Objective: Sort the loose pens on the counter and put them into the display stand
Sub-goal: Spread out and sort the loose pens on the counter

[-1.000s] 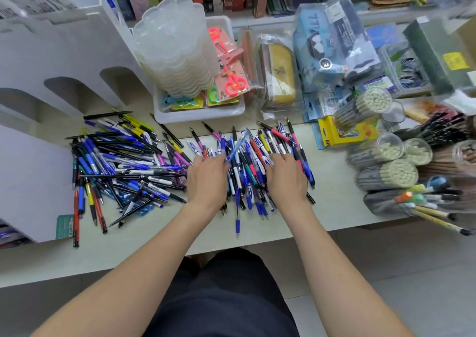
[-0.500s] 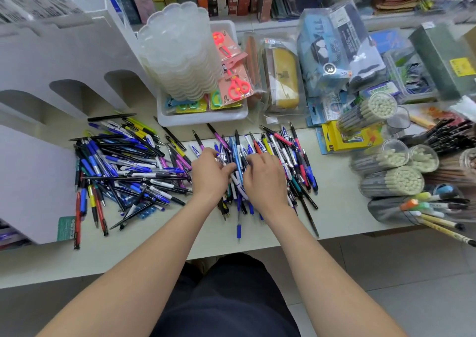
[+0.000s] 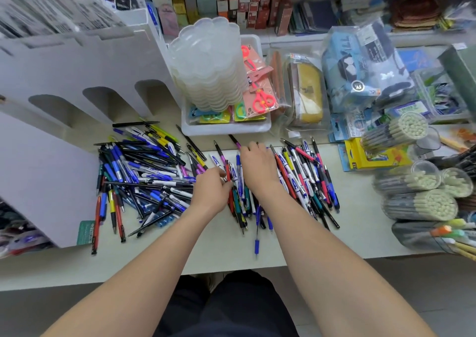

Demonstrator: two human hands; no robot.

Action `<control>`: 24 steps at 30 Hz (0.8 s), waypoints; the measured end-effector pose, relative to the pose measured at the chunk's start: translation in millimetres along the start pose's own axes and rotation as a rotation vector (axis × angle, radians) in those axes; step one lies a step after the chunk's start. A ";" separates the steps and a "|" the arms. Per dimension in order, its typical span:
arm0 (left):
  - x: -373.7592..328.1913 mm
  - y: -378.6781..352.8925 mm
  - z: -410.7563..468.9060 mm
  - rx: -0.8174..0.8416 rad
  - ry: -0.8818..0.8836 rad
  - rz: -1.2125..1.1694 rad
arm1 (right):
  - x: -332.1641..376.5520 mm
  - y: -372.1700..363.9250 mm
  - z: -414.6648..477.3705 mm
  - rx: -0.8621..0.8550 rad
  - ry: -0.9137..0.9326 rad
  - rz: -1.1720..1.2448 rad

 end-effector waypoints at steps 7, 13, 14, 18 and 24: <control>-13.1 5.5 20.4 -0.053 -0.027 0.073 | -5.4 -5.3 11.3 0.035 -0.172 0.078; -23.4 12.3 47.2 0.019 -0.156 0.376 | -33.4 9.4 -20.3 -0.097 -0.323 0.305; -23.5 10.5 50.9 0.056 -0.178 0.419 | -40.9 8.2 -31.3 -0.117 -0.345 0.328; -17.2 2.0 56.2 0.146 -0.248 0.476 | -59.1 -9.6 -64.5 -0.139 -0.335 0.241; -15.0 1.8 48.2 0.129 -0.374 0.505 | -16.7 -17.8 -95.5 -0.046 -0.098 0.243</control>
Point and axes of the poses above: each hand's wrist, its own z-axis towards the middle knuckle, its own y-axis out of the back of the hand, x = y × z, the point moved 8 cm from there along z, towards the middle knuckle, and after that the axes turned 12 degrees about -y, right-handed, at the moved point
